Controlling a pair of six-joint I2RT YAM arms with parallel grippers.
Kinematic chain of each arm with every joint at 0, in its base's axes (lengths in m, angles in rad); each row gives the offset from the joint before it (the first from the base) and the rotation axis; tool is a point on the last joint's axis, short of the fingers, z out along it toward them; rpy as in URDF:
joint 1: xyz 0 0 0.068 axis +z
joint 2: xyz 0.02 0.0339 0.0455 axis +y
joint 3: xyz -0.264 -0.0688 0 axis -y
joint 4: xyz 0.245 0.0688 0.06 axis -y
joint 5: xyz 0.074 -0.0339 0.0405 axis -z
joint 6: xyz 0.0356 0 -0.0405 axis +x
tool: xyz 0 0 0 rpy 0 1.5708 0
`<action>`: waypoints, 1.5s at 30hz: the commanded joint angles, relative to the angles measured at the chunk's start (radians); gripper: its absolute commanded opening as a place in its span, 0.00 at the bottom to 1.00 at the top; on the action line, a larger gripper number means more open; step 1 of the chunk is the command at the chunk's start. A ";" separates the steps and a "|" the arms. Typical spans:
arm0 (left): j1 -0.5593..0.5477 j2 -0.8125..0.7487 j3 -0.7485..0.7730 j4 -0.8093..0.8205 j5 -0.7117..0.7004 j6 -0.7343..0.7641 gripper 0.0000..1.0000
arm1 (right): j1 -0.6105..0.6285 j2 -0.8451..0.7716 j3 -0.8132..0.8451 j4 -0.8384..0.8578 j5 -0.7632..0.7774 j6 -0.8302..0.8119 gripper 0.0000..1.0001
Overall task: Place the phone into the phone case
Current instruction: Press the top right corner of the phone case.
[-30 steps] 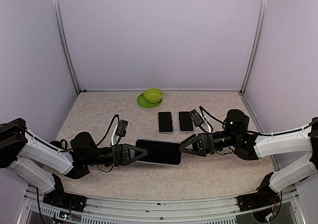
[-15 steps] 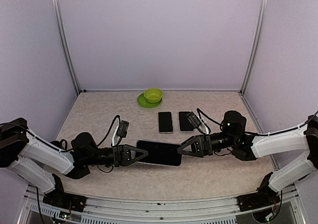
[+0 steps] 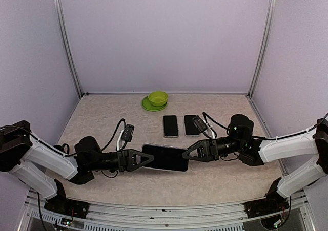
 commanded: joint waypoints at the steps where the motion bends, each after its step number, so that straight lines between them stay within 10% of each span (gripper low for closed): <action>1: -0.003 0.001 0.031 0.059 -0.014 0.005 0.00 | 0.017 0.009 0.015 0.015 -0.019 -0.012 0.29; 10: -0.003 0.002 0.029 0.046 -0.027 -0.001 0.01 | 0.021 -0.002 0.029 -0.070 0.033 -0.039 0.00; 27: -0.001 -0.018 0.053 -0.022 -0.039 0.022 0.31 | 0.027 -0.098 0.107 -0.384 0.273 -0.143 0.00; 37: 0.001 -0.015 0.038 -0.013 -0.052 0.026 0.00 | 0.027 -0.106 0.109 -0.377 0.235 -0.148 0.00; 45: 0.016 -0.022 0.012 -0.011 -0.070 0.020 0.00 | 0.027 -0.180 0.063 -0.297 0.132 -0.146 0.38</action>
